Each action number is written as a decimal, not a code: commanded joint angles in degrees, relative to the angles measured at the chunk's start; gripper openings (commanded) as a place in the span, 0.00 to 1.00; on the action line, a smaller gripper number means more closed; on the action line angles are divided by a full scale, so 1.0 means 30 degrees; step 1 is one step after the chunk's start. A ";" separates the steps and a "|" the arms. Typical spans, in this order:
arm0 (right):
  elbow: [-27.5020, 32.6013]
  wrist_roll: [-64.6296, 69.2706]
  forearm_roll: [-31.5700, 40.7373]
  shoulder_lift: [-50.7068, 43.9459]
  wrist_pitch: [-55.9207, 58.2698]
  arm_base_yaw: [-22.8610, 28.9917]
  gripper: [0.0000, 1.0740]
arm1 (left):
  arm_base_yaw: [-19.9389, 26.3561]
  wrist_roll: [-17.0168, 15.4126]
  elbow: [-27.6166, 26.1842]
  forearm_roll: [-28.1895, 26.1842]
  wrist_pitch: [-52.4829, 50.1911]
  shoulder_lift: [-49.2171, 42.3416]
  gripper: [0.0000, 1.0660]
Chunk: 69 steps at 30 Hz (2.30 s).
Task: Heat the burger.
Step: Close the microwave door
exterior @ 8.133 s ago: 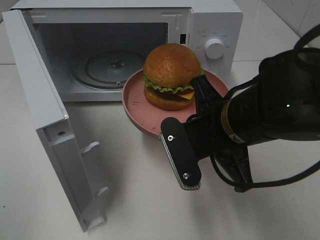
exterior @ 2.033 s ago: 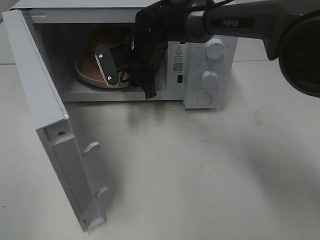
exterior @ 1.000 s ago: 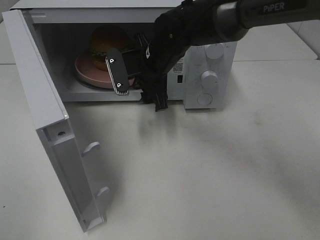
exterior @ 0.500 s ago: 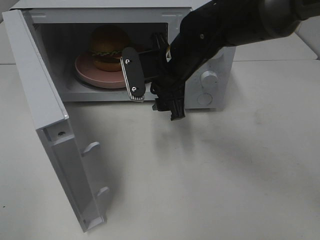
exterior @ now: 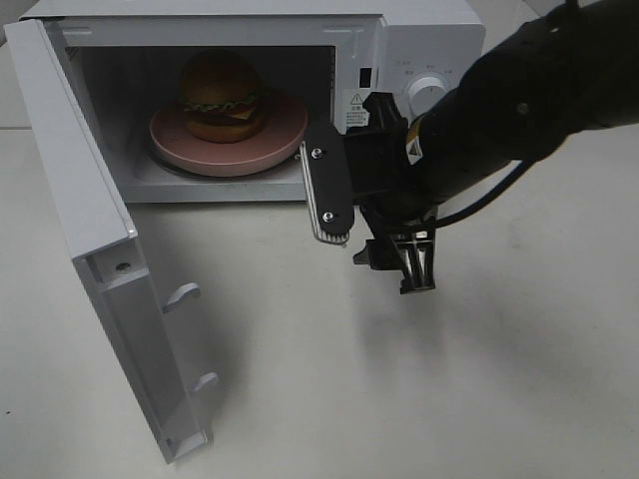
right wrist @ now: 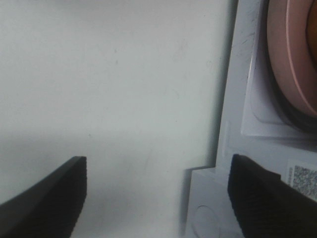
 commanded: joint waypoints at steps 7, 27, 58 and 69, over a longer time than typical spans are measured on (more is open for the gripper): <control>0.2502 0.4068 0.0095 -0.3228 0.0153 0.0076 0.71 | 0.0019 0.0000 0.0057 0.0019 -0.0248 -0.0382 0.92; 0.4775 1.9156 0.0210 -1.0924 0.9072 0.0076 0.71 | 0.0019 0.0000 0.0057 0.0019 -0.0248 -0.0382 0.92; 0.4775 2.0493 0.0210 -2.2861 1.8105 -0.3189 0.71 | 0.0019 0.0000 0.0057 0.0019 -0.0248 -0.0382 0.92; 0.5099 2.0588 0.0229 -2.6471 1.7361 -0.6799 0.71 | 0.0019 0.0000 0.0057 0.0019 -0.0248 -0.0382 0.92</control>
